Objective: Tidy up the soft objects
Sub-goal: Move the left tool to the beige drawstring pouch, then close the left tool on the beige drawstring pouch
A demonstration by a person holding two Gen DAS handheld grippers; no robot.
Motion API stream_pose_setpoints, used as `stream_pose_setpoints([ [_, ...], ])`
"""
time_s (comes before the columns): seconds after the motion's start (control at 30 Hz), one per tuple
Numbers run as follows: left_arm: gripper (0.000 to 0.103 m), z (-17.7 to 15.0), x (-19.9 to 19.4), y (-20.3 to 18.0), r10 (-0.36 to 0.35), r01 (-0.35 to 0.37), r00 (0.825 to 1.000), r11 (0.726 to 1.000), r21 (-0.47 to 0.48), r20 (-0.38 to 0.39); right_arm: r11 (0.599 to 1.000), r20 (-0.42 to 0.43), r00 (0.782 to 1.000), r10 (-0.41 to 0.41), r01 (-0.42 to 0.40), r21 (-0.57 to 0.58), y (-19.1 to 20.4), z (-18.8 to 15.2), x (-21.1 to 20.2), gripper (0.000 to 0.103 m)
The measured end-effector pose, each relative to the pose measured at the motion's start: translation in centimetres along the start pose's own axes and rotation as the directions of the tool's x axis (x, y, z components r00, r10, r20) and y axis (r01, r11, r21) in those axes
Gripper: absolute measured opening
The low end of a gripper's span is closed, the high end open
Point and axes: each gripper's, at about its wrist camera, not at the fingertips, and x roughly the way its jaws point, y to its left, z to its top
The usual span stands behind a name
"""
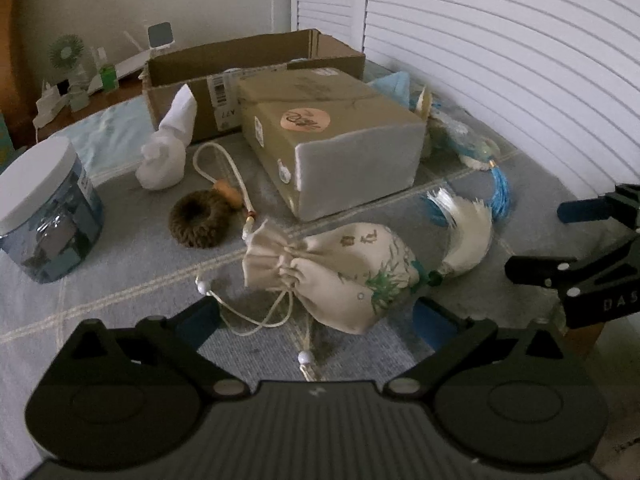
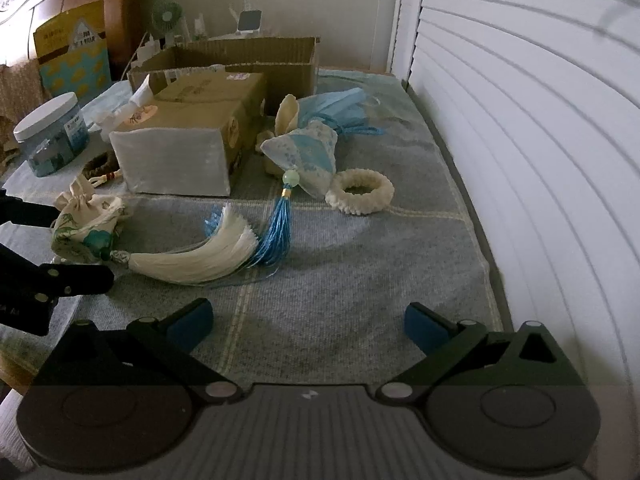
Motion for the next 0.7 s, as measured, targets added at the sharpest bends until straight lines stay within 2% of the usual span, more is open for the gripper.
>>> stream_pose_setpoints([
  [0.17, 0.102, 0.3, -1.1, -0.6, 0.040, -0.041, 0.998, 0.999, 0.012, 0.053, 1.000, 0.028, 1.000, 0.001, -0.001, -0.002, 0.0, -0.3, -0.1, 0.103],
  [0.27, 0.102, 0.8, -1.1, -0.9, 0.034, -0.036, 0.997, 0.999, 0.029, 0.075, 1.000, 0.046, 0.999, 0.004, -0.004, -0.006, 0.0, -0.5, -0.2, 0.103],
  [0.4, 0.100, 1.0, -0.3, -0.7, 0.003, -0.003, 0.999, 1.000, -0.009, 0.046, 1.000, 0.056, 0.998, 0.005, -0.005, -0.008, 0.0, -0.6, -0.2, 0.103],
  [0.57, 0.100, 1.4, -0.5, -1.1, -0.020, 0.022, 0.997, 1.000, -0.020, 0.069, 1.000, 0.069, 0.998, 0.008, -0.007, -0.008, -0.1, -0.8, -0.2, 0.103],
  [0.7, 0.100, 1.5, -0.1, -0.3, -0.050, 0.054, 0.998, 0.995, -0.082, 0.048, 1.000, 0.081, 0.997, 0.004, -0.004, -0.005, 0.0, -0.9, -0.1, 0.103],
])
